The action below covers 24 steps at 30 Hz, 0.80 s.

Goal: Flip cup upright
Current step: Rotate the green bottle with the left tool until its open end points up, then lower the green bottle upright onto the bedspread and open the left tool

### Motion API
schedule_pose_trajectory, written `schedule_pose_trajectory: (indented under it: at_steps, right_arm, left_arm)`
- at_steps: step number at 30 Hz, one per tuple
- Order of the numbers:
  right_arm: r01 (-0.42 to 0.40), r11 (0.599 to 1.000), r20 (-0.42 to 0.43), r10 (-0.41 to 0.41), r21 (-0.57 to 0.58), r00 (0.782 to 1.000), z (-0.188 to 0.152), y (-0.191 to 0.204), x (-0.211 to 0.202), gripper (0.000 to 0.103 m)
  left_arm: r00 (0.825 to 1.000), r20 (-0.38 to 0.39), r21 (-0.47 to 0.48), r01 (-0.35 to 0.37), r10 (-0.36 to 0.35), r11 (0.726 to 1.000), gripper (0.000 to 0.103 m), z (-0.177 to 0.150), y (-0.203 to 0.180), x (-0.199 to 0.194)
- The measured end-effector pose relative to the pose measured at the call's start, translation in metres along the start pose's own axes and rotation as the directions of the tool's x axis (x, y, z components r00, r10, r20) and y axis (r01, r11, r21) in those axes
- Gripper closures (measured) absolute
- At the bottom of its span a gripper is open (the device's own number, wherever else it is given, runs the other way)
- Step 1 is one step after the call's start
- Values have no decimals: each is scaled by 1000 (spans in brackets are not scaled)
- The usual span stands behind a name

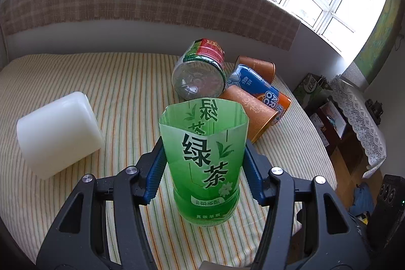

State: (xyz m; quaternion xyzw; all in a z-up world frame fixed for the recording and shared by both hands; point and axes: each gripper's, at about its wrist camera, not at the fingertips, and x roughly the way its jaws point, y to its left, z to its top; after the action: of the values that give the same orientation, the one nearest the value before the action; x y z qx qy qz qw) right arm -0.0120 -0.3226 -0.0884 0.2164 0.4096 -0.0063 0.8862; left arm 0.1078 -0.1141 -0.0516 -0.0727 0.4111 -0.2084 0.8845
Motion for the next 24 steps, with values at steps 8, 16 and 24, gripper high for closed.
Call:
schedule_pose_trajectory:
  at_steps: [8,16,24]
  right_arm:
    - [0,1000,-4,0,2,1000,0,-2,1,34]
    - [1,1000,-6,-1,3,1000,1,-2,2,34]
    - [5,1000,-8,-5,8,1000,0,-2,2,34]
  left_arm:
    - [998,40,80,-47,44,996,45,-2,-7,2]
    - [998,41,133,-49,44,990,45,-12,-19,-2]
    - [998,41,164,-47,41,985,45,-20,-24,-5]
